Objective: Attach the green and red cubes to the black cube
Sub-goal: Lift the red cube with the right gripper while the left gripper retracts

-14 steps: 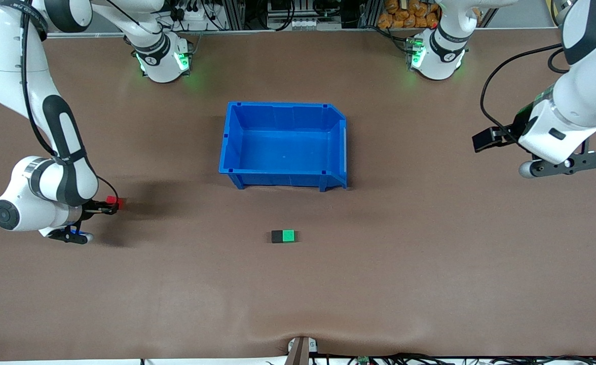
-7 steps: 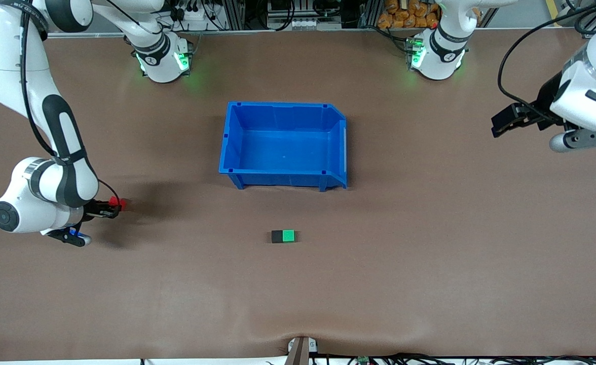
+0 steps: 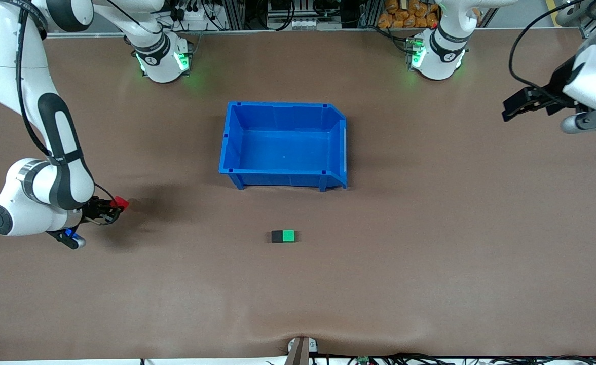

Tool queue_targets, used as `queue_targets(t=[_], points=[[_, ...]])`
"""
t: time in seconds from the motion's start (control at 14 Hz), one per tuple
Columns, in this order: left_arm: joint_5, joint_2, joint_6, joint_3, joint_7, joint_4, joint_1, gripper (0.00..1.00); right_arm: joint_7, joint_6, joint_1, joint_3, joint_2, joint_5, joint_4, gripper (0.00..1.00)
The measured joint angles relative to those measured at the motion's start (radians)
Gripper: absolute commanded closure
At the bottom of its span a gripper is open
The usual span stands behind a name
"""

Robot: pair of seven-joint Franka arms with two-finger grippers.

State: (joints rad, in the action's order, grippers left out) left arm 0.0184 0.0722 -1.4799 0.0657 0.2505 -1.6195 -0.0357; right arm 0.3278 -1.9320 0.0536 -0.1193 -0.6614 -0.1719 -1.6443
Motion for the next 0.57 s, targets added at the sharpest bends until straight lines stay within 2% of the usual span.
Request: queue_targets(t=[0.57], points=[[-0.003, 0.012, -0.004, -0.010, -0.004, -0.004, 0.002, 0.00, 0.207, 0.022, -0.027, 0.013, 0.000, -0.062, 0.021, 1.00]])
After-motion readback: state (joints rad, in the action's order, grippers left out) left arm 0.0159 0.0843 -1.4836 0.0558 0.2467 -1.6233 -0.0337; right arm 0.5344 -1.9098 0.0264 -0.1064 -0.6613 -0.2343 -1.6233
